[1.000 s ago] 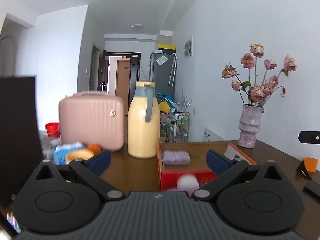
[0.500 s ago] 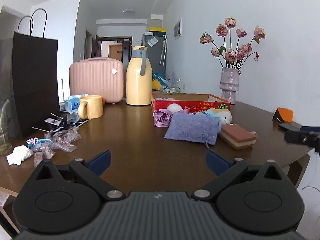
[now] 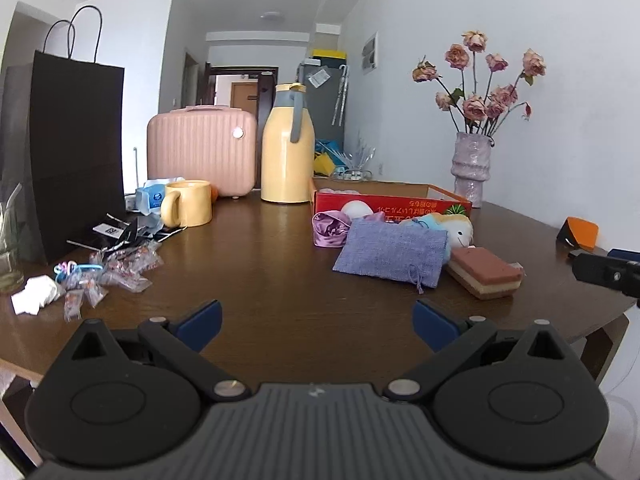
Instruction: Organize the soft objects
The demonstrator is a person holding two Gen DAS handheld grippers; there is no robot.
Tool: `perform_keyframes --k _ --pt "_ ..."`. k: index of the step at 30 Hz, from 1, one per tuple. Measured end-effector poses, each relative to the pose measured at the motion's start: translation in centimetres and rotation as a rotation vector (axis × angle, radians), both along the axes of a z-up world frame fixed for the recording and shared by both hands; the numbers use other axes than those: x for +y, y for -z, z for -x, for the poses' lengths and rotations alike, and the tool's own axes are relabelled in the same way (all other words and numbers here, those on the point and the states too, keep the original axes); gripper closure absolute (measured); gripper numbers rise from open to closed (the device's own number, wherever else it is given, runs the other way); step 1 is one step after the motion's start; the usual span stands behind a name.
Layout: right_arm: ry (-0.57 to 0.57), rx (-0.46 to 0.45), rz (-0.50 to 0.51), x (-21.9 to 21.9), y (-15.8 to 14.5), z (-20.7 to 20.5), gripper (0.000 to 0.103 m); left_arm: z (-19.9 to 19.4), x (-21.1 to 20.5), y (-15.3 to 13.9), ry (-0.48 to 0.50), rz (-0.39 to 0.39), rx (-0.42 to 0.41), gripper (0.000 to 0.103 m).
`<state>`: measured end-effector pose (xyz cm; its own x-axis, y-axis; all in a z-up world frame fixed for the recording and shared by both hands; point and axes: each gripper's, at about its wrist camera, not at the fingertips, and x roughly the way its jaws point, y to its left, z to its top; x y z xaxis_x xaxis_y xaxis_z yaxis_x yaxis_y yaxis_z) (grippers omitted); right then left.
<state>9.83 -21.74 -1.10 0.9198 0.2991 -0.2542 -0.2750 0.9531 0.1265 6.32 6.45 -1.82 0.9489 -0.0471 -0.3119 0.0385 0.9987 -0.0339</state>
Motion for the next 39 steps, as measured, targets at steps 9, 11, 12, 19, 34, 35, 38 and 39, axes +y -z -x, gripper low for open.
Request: perform_keyframes --k 9,11,12,19,34,35,38,39 --pt "0.008 0.063 0.062 1.9 0.8 -2.5 0.000 -0.8 -0.7 1.9 0.013 0.046 0.016 0.000" --pt "-0.006 0.088 -0.001 2.1 0.9 -3.7 0.000 -1.3 -0.4 2.1 0.018 0.047 0.013 0.000" --pt "-0.010 0.100 -0.024 2.3 1.0 -4.3 0.000 -1.7 -0.3 2.1 0.017 0.038 0.009 0.000" --pt "-0.021 0.181 -0.054 3.6 1.5 -10.0 0.019 -6.1 0.0 0.9 -0.005 -0.022 -0.008 0.000" --pt "-0.058 0.289 -0.104 5.6 4.4 -21.7 0.052 -26.3 0.2 1.3 0.290 0.206 0.228 0.017" --pt "-0.061 0.296 -0.110 5.5 4.7 -21.8 0.054 -27.0 0.4 1.7 0.305 0.234 0.249 0.028" --pt "-0.076 0.306 -0.108 5.4 5.2 -22.0 0.076 -28.4 0.8 3.0 0.318 0.300 0.307 0.059" --pt "-0.077 0.306 -0.099 5.5 5.2 -22.0 0.085 -28.7 0.9 3.5 0.332 0.325 0.322 0.068"
